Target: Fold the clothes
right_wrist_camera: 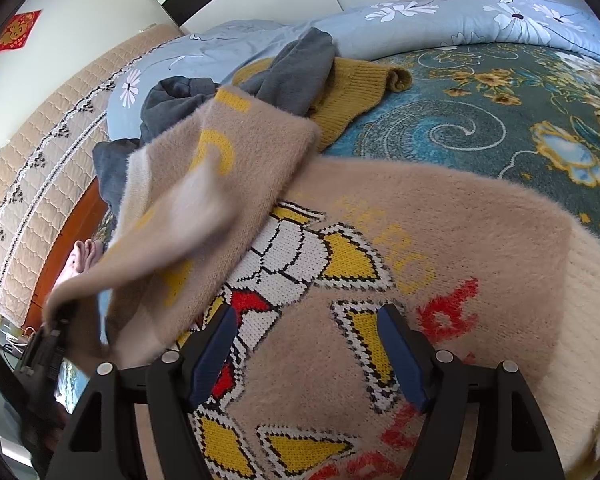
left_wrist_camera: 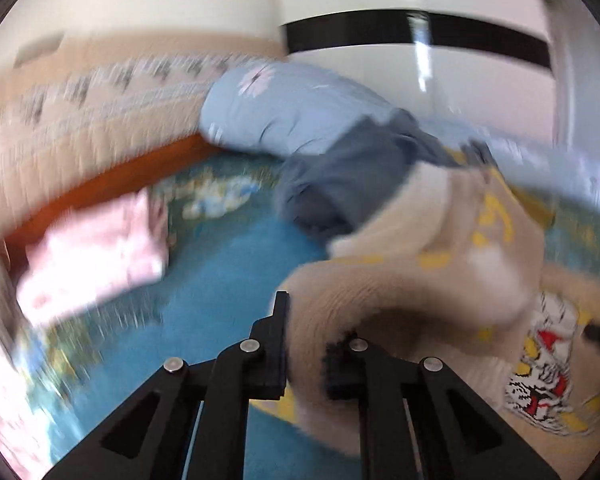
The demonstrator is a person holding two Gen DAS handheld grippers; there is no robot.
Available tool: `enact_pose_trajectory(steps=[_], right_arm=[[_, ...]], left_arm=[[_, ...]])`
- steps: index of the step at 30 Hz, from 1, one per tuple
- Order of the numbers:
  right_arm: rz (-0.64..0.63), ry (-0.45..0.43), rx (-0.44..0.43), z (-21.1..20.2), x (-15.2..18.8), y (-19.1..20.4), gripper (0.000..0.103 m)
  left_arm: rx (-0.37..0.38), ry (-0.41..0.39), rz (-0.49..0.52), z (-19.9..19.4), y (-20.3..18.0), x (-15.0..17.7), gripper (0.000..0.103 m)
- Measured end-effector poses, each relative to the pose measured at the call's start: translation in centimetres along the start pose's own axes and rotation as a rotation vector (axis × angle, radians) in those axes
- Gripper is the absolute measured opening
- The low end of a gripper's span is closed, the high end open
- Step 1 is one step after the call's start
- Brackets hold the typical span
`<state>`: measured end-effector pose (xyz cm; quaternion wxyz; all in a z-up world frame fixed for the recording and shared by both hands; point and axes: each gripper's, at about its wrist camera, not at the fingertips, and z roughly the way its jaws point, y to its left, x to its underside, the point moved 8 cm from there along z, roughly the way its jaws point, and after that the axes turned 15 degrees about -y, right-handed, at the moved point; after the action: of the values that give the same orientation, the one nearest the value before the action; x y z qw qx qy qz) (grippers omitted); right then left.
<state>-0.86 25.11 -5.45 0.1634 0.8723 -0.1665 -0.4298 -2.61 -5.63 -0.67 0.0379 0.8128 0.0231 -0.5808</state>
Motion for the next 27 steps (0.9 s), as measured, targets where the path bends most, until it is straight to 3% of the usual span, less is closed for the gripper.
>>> enact_pose_trajectory(steps=[3, 9, 18, 24, 27], right_arm=[[-0.002, 0.001, -0.010, 0.0, 0.1, 0.4, 0.077], [0.024, 0.009, -0.096, -0.6, 0.2, 1.8, 0.077], [0.183, 0.055, -0.239, -0.2, 0.1, 5.0, 0.077], [0.229, 0.066, -0.212, 2.7, -2.3, 6.4, 0.077], [0.240, 0.042, -0.147, 5.0, -4.3, 5.5, 0.077]], left_arm=[[0.016, 0.059, -0.165, -0.1, 2.8, 2.3, 0.013], [0.067, 0.088, -0.353, -1.5, 4.3, 4.4, 0.017], [0.102, 0.074, -0.346, -1.3, 4.4, 4.4, 0.017], [0.131, 0.080, -0.352, -1.2, 4.5, 4.6, 0.017], [0.142, 0.093, -0.358, -1.0, 4.6, 4.9, 0.018]])
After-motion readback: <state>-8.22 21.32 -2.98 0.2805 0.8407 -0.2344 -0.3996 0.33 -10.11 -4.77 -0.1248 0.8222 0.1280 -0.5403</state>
